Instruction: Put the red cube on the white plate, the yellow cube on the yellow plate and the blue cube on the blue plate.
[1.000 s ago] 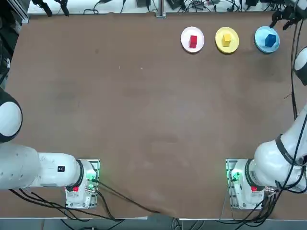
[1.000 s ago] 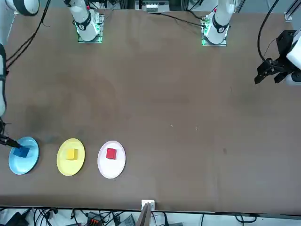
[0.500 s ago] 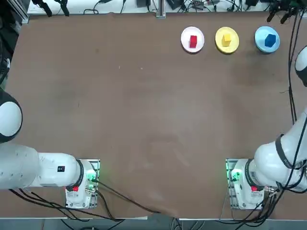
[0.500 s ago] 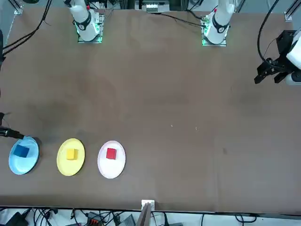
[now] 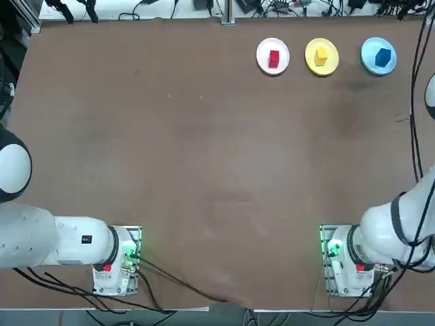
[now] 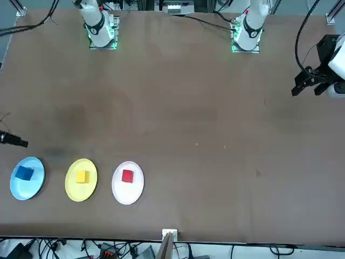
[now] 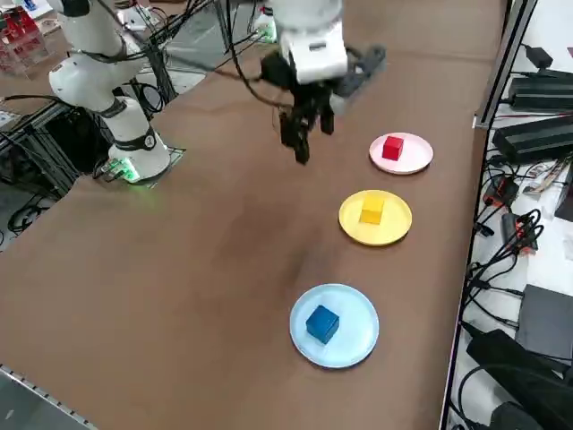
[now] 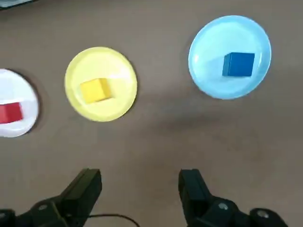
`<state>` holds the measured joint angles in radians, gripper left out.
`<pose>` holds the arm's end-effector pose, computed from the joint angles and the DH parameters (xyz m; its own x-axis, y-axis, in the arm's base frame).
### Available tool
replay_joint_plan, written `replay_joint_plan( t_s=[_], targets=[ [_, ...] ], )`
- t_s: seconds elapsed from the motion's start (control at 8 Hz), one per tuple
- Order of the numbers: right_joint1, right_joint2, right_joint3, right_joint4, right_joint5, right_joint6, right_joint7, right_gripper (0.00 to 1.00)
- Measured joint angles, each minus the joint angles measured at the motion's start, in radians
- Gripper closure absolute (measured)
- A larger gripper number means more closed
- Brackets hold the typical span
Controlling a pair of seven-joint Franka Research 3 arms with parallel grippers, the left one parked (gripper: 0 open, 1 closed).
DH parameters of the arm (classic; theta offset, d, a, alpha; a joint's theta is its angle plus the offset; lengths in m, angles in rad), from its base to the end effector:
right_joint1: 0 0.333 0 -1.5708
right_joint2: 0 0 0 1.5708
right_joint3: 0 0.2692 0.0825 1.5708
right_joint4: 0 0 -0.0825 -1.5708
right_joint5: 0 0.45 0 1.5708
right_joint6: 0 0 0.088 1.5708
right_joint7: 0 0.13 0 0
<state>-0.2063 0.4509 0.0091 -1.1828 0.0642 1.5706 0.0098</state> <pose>0.7129 -0.1351 0.4584 0.9765 -0.2057 -0.0637 -0.2099 -0.9754 -0.0674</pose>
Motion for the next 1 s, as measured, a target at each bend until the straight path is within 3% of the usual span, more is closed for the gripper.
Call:
replay_joint_plan(
  t_s=[0.38, 0.62, 0.75, 1.0],
  targets=[
    [0.095, -0.123, 0.002, -0.007, -0.028, -0.195, 0.033, 0.0],
    [0.13, -0.182, 0.0, -0.092, -0.055, -0.2, 0.033, 0.0],
    [0.148, -0.227, -0.002, -0.185, -0.061, -0.147, 0.033, 0.0],
    [0.185, -0.356, -0.002, -0.432, -0.089, 0.086, 0.033, 0.0]
  ],
)
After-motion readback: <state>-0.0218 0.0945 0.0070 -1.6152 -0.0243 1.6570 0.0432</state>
